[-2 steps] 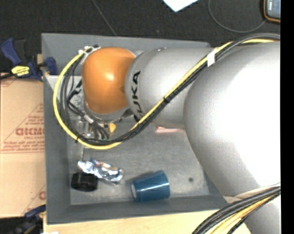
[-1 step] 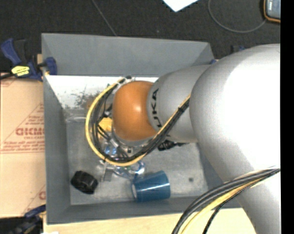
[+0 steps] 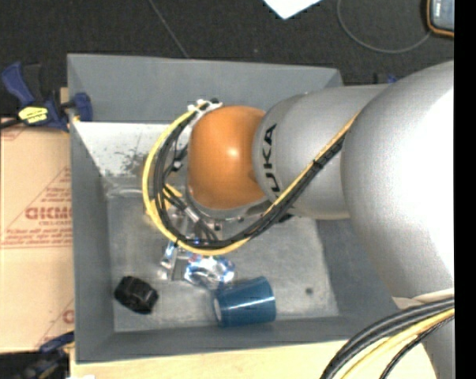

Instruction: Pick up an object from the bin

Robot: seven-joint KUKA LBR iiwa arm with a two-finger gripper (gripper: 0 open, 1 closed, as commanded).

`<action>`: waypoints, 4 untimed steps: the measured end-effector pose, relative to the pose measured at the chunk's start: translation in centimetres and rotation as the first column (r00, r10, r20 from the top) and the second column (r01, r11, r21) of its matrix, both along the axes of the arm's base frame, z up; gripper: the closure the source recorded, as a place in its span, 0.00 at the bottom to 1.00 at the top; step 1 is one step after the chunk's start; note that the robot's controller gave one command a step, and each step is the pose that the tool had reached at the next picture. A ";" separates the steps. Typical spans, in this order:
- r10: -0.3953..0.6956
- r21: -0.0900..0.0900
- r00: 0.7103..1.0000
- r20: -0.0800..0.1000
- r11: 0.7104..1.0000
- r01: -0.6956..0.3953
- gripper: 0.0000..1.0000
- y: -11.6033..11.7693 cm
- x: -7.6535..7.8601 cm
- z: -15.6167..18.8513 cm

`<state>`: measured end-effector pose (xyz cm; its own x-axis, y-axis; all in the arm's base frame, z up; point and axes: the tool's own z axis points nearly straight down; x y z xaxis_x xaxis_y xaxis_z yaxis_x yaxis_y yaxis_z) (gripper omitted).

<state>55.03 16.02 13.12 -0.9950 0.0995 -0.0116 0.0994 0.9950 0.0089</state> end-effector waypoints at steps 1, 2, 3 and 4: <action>-0.099 -0.007 0.995 -0.015 0.995 0.099 0.00 -5.7 -0.8 -3.1; -0.153 0.005 0.988 0.000 0.988 0.153 0.00 -3.5 0.1 -6.1; -0.176 -0.001 0.984 -0.004 0.984 0.176 1.00 -6.4 0.8 -5.9; -0.177 -0.001 0.984 -0.004 0.984 0.177 1.00 -6.4 0.8 -5.9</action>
Offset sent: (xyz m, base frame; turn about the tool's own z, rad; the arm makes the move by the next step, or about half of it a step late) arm 0.0002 -0.0349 -0.0612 0.1562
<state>55.82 9.59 7.24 -0.9616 0.2744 -0.0077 0.2744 0.9616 0.0078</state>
